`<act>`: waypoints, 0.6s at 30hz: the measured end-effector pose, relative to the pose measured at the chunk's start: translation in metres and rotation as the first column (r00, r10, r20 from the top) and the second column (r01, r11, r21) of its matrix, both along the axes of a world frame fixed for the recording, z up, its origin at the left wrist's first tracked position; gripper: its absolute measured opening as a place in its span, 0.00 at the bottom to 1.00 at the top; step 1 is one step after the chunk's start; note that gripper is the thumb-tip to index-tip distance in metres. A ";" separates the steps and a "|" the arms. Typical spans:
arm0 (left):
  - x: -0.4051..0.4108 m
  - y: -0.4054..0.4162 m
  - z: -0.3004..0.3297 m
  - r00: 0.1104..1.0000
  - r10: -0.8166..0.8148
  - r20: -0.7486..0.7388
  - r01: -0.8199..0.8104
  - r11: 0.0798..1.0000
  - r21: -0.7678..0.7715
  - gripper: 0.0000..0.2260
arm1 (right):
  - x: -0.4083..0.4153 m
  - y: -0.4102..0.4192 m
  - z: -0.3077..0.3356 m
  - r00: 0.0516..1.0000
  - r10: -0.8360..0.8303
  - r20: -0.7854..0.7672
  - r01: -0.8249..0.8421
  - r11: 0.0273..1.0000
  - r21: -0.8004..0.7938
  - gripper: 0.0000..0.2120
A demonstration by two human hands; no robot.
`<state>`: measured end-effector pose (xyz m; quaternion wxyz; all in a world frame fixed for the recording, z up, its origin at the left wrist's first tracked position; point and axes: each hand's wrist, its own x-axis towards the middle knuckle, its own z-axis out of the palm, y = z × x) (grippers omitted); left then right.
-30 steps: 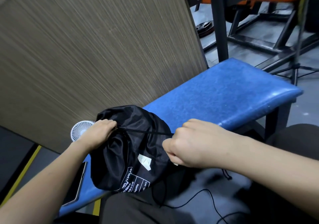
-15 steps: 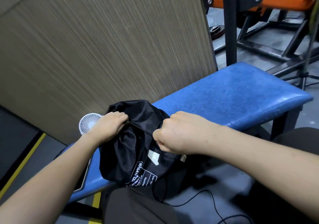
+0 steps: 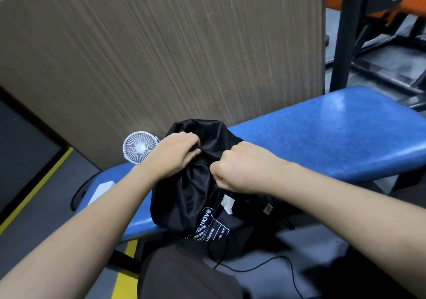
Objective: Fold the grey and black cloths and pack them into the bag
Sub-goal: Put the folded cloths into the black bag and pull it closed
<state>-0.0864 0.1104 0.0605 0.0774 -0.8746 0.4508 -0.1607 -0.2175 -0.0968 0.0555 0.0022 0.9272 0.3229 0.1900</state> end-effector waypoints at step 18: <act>-0.032 0.059 -0.065 0.953 0.198 -0.228 -0.302 0.592 -0.747 0.25 | 0.093 0.035 -0.054 0.993 -0.113 0.025 0.112 0.993 0.037 0.23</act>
